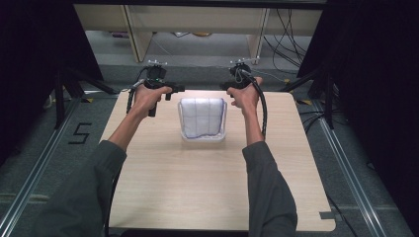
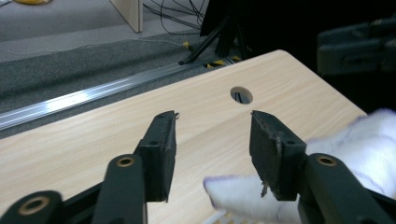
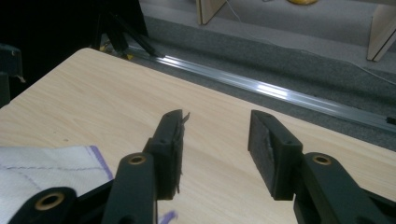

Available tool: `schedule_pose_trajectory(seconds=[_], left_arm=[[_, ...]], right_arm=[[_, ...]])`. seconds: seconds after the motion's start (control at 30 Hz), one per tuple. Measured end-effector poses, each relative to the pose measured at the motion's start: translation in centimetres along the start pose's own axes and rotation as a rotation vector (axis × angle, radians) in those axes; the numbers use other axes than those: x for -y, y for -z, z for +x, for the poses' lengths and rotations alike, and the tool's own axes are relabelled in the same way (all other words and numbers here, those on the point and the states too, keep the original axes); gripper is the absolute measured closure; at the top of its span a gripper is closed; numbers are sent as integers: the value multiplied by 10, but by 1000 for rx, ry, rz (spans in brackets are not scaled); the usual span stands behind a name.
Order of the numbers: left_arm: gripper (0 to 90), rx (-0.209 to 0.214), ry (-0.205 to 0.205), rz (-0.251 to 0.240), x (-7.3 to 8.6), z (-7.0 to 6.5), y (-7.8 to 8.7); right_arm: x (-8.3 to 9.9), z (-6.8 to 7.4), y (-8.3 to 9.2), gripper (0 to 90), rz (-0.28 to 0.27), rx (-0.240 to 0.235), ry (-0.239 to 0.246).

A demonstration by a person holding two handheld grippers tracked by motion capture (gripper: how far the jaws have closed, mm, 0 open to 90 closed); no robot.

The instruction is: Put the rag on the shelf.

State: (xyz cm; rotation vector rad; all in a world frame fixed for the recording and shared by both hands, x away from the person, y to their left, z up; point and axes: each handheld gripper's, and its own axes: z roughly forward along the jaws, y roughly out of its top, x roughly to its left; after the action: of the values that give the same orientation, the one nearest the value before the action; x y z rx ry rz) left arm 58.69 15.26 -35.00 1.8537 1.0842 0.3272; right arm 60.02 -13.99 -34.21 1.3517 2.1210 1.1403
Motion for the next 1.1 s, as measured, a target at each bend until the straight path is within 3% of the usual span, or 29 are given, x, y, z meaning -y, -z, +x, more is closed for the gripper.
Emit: schedule_pose_trajectory(seconds=[0.07, 0.1, 0.3, 0.4, 0.47, 0.57, 0.6, 0.67, 0.87, 1.1], left_arm=[[484, 2, 0, 8, 2, 0, 4], [481, 4, 1, 12, 4, 0, 6], [457, 6, -1, 30, 8, 0, 18], [447, 33, 5, 24, 10, 0, 27], [438, 36, 21, 19, 12, 0, 31], [427, 35, 18, 22, 16, -1, 37], [422, 39, 5, 30, 17, -1, 40], [414, 47, 13, 19, 20, -5, 43], [387, 71, -31, 35, 32, -16, 57], [376, 103, -36, 26, 51, -28, 69]], right_arm=[[-1, 1, 7, 549, 1, 0, -3], [-1, 0, 10, 546, -11, -1, 18], [1, 5, 25, 519, 3, -26, 4], [5, 5, 34, 511, 1, -50, 40], [9, 7, 40, 504, 16, -50, 33], [14, 9, 47, 487, 16, -58, 31], [15, 7, 49, 480, 11, -58, 58], [18, 8, 53, 468, 5, -55, 60], [27, 13, 65, 421, 8, -73, 68], [39, 17, 77, 397, -2, -83, 75]])
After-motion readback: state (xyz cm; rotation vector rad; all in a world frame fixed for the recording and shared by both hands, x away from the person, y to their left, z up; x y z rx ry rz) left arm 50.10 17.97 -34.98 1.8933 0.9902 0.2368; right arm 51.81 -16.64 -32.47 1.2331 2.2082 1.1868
